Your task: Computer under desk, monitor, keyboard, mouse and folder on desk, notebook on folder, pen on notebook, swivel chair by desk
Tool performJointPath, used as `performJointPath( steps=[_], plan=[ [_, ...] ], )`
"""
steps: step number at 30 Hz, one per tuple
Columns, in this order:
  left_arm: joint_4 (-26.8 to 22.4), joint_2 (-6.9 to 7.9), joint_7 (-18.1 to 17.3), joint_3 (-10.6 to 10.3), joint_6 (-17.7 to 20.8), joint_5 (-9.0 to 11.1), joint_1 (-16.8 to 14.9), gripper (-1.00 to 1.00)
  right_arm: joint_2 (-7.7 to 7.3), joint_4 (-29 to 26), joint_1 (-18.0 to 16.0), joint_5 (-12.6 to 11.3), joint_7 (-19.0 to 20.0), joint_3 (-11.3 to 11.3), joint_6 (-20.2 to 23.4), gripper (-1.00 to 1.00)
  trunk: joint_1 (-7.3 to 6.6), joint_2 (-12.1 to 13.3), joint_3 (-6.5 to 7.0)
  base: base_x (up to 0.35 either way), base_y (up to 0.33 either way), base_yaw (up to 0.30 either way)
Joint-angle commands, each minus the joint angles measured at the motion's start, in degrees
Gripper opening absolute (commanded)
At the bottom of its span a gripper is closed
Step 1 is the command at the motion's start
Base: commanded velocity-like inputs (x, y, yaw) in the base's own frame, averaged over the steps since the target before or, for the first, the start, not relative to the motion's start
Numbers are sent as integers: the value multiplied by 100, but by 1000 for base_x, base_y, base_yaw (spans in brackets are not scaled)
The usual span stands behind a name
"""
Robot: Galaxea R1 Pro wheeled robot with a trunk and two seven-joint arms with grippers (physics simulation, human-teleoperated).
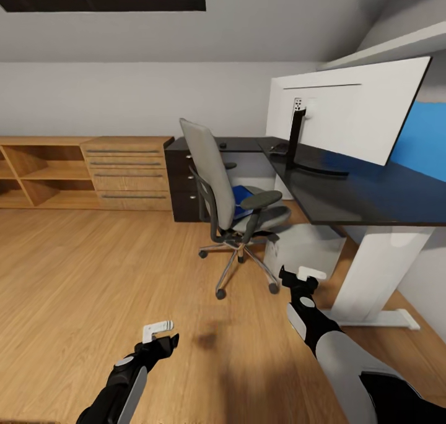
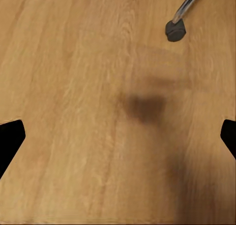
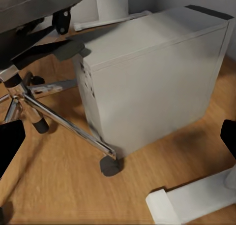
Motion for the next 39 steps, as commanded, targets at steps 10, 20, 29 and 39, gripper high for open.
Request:
performJointPath(
  steps=[10,20,29,39],
  plan=[
    [738,-3,72,-438,-763,56,-2,100,-44,158,-6,5,48,1,-65,100,64,-95,-219,0,0,0],
    [991,8,92,-500,-1286,53,-2,100,-111,250,-7,27,450,22,-400,100,90,-108,-440,0,0,0],
    [1074,27,68,-496,-1319,66,-2,100,-128,239,-7,26,519,19,-484,100,97,-112,-507,0,0,0],
    [1154,33,75,-487,-1321,69,-2,100,-163,226,-7,19,496,18,-508,100,97,-112,-507,101,0,0]
  ],
)
